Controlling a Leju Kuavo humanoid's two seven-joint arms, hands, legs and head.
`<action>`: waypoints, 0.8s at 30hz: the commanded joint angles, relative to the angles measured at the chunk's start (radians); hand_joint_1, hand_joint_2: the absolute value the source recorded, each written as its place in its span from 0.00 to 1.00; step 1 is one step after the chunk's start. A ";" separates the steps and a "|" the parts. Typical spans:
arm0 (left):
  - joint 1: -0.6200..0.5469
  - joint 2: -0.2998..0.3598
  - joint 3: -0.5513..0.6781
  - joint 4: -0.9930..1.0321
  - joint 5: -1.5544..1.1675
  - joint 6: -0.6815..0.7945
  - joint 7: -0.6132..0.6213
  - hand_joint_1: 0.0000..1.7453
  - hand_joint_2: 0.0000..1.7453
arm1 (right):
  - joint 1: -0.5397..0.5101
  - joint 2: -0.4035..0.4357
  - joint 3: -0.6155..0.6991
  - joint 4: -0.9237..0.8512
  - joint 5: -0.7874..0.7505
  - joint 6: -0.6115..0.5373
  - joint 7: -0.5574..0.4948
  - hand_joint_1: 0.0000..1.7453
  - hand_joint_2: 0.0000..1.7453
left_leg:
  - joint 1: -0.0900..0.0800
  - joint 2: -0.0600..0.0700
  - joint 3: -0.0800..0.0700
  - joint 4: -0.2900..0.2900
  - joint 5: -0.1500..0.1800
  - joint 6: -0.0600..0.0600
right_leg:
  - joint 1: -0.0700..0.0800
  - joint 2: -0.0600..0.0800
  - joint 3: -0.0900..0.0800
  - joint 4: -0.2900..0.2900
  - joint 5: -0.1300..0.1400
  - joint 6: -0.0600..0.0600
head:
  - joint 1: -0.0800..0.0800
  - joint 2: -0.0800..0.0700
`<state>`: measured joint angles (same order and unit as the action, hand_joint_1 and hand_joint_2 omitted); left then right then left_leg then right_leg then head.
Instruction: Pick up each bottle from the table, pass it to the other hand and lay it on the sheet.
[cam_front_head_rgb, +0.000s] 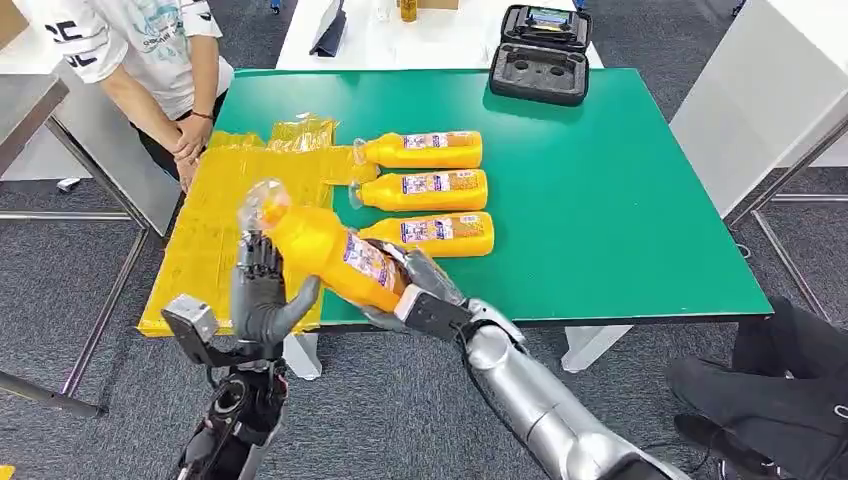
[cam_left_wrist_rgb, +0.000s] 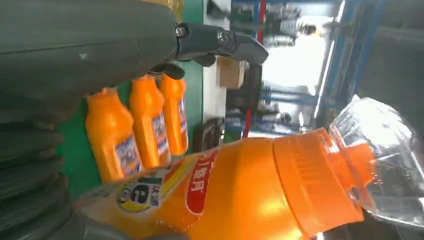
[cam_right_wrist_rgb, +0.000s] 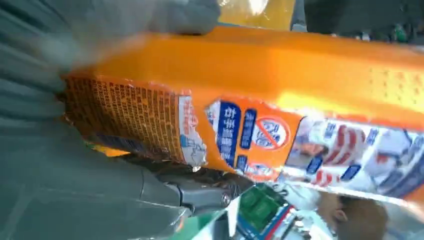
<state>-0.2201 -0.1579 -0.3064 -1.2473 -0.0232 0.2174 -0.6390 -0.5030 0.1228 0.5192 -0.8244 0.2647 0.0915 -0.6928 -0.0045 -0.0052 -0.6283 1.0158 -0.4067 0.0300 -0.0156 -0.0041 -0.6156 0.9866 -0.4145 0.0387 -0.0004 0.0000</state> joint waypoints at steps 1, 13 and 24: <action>-0.118 -0.009 -0.085 0.171 0.008 0.004 0.002 0.00 1.00 | 0.090 -0.054 0.009 -0.016 0.023 -0.005 0.009 1.00 1.00 | 0.001 -0.004 0.004 -0.001 -0.001 -0.001 | 0.001 -0.004 0.005 -0.001 -0.002 -0.001 | 0.000 0.000; -0.154 -0.026 -0.122 0.226 -0.002 -0.036 0.015 0.00 1.00 | 0.095 -0.031 0.031 0.038 0.049 -0.007 0.017 1.00 1.00 | 0.002 -0.003 0.006 0.000 -0.002 -0.002 | 0.002 -0.003 0.008 -0.002 -0.003 -0.002 | 0.000 0.000; -0.172 -0.021 -0.124 0.254 -0.007 -0.035 0.014 0.00 1.00 | 0.087 -0.029 0.022 0.031 0.045 -0.008 0.016 1.00 1.00 | 0.002 -0.001 0.006 0.000 -0.003 -0.003 | 0.002 -0.001 0.007 -0.001 -0.002 -0.002 | 0.000 0.000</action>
<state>-0.3188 -0.1892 -0.3979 -1.0960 -0.0237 0.1770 -0.6313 -0.3975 0.0996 0.5047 -0.8293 0.3029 0.0793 -0.6741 -0.0047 -0.0044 -0.6286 1.0158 -0.4069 0.0299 -0.0158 -0.0034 -0.6159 0.9865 -0.4144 0.0388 -0.0008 0.0000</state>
